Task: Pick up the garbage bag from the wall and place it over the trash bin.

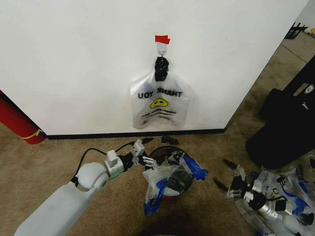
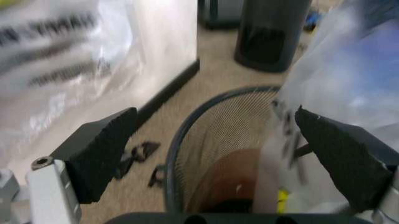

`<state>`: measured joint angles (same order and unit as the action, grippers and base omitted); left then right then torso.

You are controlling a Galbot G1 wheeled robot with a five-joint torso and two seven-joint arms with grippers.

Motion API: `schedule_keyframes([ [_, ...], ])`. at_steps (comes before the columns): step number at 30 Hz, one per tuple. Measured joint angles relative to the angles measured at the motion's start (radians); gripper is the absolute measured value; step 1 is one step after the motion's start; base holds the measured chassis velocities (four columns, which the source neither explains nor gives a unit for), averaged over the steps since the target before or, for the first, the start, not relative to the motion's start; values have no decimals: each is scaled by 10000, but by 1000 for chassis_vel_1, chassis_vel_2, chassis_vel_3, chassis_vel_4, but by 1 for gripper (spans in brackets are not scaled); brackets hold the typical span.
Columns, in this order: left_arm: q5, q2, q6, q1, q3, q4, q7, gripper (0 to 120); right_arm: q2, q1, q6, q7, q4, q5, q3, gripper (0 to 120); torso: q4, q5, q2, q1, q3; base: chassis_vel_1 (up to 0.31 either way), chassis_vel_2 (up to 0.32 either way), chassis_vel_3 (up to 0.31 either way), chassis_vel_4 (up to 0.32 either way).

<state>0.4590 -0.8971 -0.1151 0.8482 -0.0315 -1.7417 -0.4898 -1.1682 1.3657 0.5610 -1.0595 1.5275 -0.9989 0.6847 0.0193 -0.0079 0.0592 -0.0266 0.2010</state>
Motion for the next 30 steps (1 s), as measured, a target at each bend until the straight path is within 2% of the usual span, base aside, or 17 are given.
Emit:
schedule_keyframes([
  [2,-39,-68,-270,-707,-477,554,155,99,-203,281,441,2463,969,125,-218,100,-2,-4,0,0,0,0,0,0,0],
  [4,-27,-138,-609,-1218,-847,899,364,96,-406,596,661,3359,1626,482,-261,100,0,-1,0,0,0,0,0,0,0],
  [6,-25,-171,-789,-1388,-974,1008,413,95,-471,723,725,3453,1824,644,-260,100,2,-3,0,0,0,0,0,0,0],
  [12,-238,-256,-2185,-1945,-1566,1195,702,84,-743,1353,919,3485,2652,1279,-155,100,-1,-2,0,0,0,0,0,0,0],
  [14,-293,-274,-2261,-1999,-1640,1214,767,81,-762,1387,936,3476,2704,1303,-146,100,-1,-2,0,0,0,0,0,0,0],
  [20,-453,-253,-3000,-2150,-1925,1176,1216,55,-952,1609,1156,3208,2695,1472,-139,100,0,-3,0,0,-1,0,0,0,0],
  [22,-430,-235,-3009,-2138,-1945,1173,1305,52,-1005,1626,1198,3153,2650,1491,-151,100,0,0,0,0,-1,0,0,0,0],
  [28,-244,-166,-3039,-1835,-1901,958,1579,26,-1160,1591,1356,3046,2497,1657,-211,100,-1,-1,0,1,-2,0,0,0,0],
  [29,-244,-166,-3039,-1835,-1901,958,1579,26,-1160,1591,1356,3046,2497,1657,-211,100,-1,-1,0,1,-2,0,0,0,0],
  [30,-178,-150,-3119,-1735,-1828,880,1602,22,-1169,1580,1375,3046,2472,1707,-223,100,0,-2,0,1,-2,0,0,0,0],
])
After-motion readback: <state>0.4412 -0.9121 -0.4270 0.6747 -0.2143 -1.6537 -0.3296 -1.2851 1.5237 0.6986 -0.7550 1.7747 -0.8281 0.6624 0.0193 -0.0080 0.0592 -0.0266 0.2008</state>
